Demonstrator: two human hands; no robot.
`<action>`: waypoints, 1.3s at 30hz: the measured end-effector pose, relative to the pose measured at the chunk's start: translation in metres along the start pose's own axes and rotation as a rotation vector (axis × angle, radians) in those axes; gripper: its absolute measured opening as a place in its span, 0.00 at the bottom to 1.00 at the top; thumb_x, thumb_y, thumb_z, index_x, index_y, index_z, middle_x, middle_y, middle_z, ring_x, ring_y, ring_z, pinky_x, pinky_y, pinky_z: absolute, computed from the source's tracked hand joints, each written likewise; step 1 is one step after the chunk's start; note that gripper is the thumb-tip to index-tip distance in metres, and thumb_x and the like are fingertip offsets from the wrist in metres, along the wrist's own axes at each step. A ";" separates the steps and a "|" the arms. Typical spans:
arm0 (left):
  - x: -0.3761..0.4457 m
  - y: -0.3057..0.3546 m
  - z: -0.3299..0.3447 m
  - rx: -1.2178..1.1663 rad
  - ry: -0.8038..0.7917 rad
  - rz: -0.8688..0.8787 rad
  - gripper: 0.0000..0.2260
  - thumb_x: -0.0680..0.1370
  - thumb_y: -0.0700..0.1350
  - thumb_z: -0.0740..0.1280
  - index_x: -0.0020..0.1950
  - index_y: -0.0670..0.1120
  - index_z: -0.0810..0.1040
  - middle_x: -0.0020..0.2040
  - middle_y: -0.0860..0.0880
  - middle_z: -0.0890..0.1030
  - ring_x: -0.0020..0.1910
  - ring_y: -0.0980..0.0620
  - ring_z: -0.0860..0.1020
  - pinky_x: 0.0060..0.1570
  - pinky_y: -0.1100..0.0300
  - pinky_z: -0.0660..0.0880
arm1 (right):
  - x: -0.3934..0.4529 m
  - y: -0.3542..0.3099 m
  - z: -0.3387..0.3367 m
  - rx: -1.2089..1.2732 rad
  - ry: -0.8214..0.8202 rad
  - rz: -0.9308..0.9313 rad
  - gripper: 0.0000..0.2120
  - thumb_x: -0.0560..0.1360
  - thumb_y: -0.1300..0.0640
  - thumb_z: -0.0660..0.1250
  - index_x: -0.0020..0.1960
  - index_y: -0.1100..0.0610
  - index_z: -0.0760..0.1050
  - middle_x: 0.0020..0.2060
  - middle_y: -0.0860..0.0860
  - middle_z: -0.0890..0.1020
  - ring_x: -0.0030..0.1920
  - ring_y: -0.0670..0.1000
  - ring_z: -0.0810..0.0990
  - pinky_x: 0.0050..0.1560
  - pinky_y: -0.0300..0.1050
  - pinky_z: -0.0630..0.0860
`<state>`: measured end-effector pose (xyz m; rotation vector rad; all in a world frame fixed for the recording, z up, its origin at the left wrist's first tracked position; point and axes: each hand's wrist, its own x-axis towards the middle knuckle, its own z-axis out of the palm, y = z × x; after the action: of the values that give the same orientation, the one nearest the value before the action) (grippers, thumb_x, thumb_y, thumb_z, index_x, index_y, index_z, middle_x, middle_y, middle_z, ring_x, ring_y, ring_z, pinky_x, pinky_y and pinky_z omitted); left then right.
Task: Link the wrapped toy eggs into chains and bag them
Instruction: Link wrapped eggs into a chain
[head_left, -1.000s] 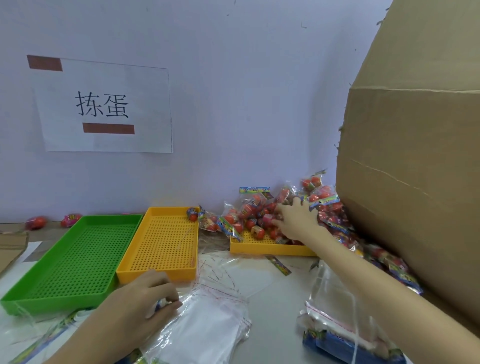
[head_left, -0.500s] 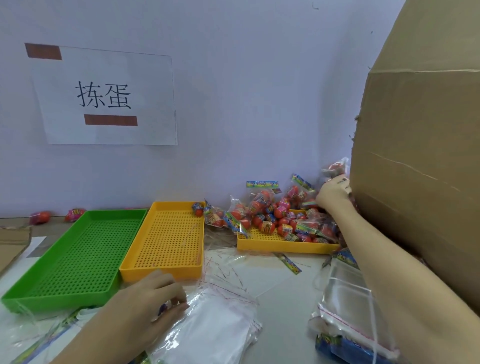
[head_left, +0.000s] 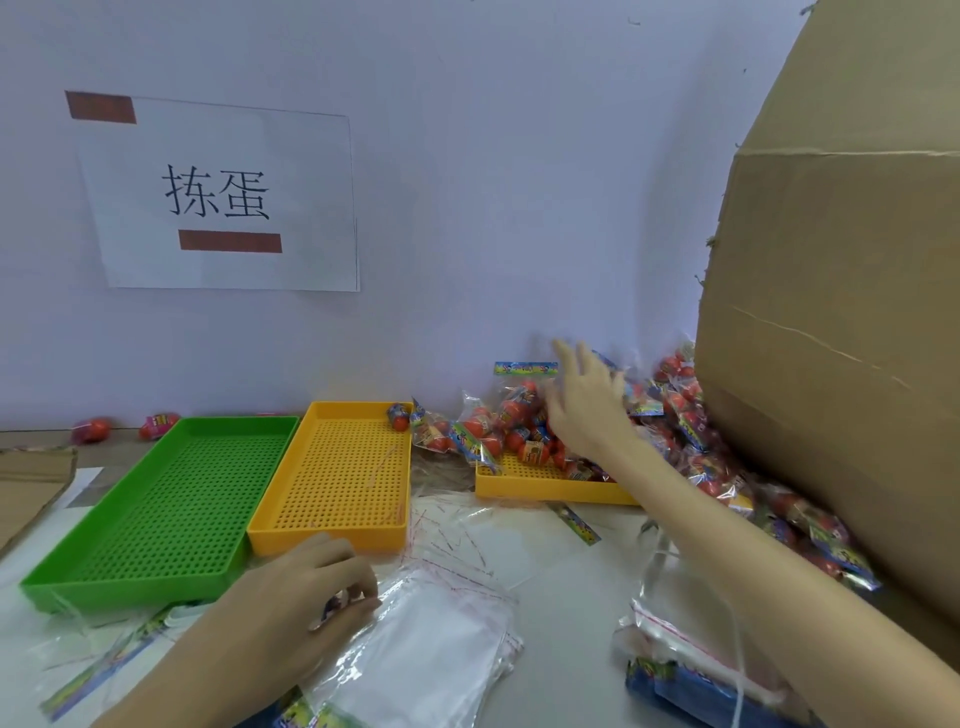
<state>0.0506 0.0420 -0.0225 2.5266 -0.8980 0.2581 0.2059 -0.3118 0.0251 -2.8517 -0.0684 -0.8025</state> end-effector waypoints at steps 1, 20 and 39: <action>0.000 0.000 0.000 0.008 -0.008 -0.003 0.05 0.82 0.58 0.67 0.52 0.60 0.80 0.48 0.66 0.74 0.57 0.68 0.69 0.50 0.68 0.72 | -0.002 -0.008 0.000 0.062 0.008 -0.108 0.27 0.85 0.45 0.54 0.82 0.46 0.53 0.80 0.60 0.60 0.80 0.62 0.57 0.76 0.76 0.49; 0.000 -0.009 0.006 0.038 -0.016 -0.019 0.05 0.83 0.59 0.65 0.54 0.61 0.79 0.49 0.65 0.75 0.54 0.66 0.72 0.51 0.64 0.74 | 0.023 0.030 -0.024 -0.017 0.246 0.010 0.18 0.78 0.70 0.65 0.68 0.63 0.76 0.68 0.58 0.76 0.66 0.62 0.70 0.66 0.60 0.73; 0.001 0.011 0.005 0.035 0.117 0.125 0.15 0.82 0.65 0.63 0.56 0.60 0.85 0.59 0.65 0.76 0.61 0.63 0.73 0.57 0.62 0.74 | -0.067 -0.068 -0.049 0.117 -0.240 0.020 0.13 0.84 0.56 0.60 0.58 0.57 0.83 0.50 0.52 0.86 0.48 0.53 0.82 0.52 0.52 0.81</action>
<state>0.0443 0.0314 -0.0232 2.4613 -1.0139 0.4595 0.1173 -0.2540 0.0418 -2.8170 -0.1137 -0.4335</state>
